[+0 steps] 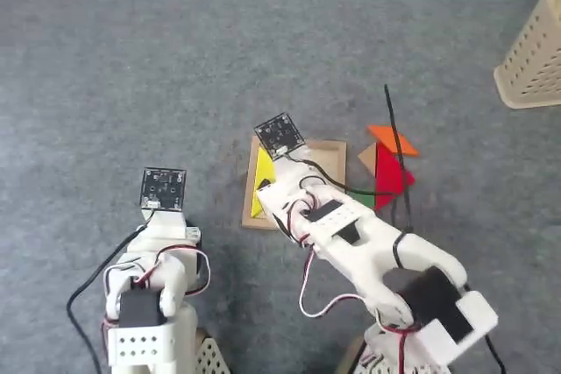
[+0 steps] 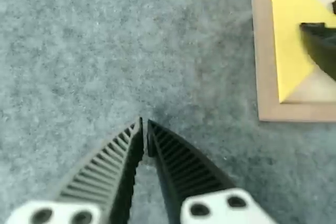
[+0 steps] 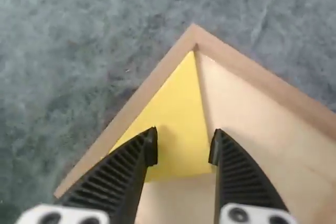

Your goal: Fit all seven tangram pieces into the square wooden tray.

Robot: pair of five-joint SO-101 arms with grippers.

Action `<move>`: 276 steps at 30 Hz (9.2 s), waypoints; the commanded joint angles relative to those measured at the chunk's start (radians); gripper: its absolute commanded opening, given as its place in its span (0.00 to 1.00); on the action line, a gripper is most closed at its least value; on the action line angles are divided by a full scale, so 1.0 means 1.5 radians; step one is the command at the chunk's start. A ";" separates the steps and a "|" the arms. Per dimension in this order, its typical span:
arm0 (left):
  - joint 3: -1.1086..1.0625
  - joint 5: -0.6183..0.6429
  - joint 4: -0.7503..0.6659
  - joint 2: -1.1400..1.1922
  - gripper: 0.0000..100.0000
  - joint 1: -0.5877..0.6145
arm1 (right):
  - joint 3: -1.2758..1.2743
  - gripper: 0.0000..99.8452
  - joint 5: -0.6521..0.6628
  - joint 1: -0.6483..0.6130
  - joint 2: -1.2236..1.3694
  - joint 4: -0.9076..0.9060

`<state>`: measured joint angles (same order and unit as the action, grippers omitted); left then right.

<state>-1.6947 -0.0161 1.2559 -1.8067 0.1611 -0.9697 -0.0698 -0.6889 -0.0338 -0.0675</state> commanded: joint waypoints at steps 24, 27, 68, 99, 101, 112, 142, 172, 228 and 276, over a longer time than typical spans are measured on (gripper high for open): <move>0.007 -0.002 0.005 -0.012 0.02 -0.003 | 0.000 0.18 0.009 0.240 -0.424 -0.379; 0.007 -0.002 0.005 -0.012 0.02 -0.003 | -0.005 0.18 0.009 0.291 -0.399 -0.365; 0.007 -0.002 0.005 -0.012 0.02 -0.003 | 0.065 0.18 0.086 0.325 -0.259 -0.427; 0.007 -0.002 0.005 -0.012 0.02 -0.003 | 0.353 0.30 0.115 0.386 0.091 -0.557; 0.007 -0.002 0.005 -0.012 0.02 -0.003 | 0.355 0.30 0.115 0.386 0.102 -0.557; 0.007 -0.002 0.005 -0.012 0.02 -0.003 | 0.356 0.30 0.115 0.382 0.139 -0.557; 0.007 -0.002 0.005 -0.012 0.02 -0.003 | 0.223 0.18 0.108 0.385 -0.099 -0.542; 0.007 -0.002 0.005 -0.012 0.02 -0.003 | 0.281 0.30 0.109 0.378 0.080 -0.534; 0.007 -0.002 0.005 -0.012 0.02 -0.003 | 0.341 0.30 0.200 0.328 0.126 -0.547; 0.007 -0.002 0.005 -0.012 0.02 -0.003 | 0.293 0.28 0.210 0.467 0.035 -0.549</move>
<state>-1.6947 -0.0161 1.2559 -1.8067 0.1611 -0.6030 0.2156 0.0031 0.0000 -0.8899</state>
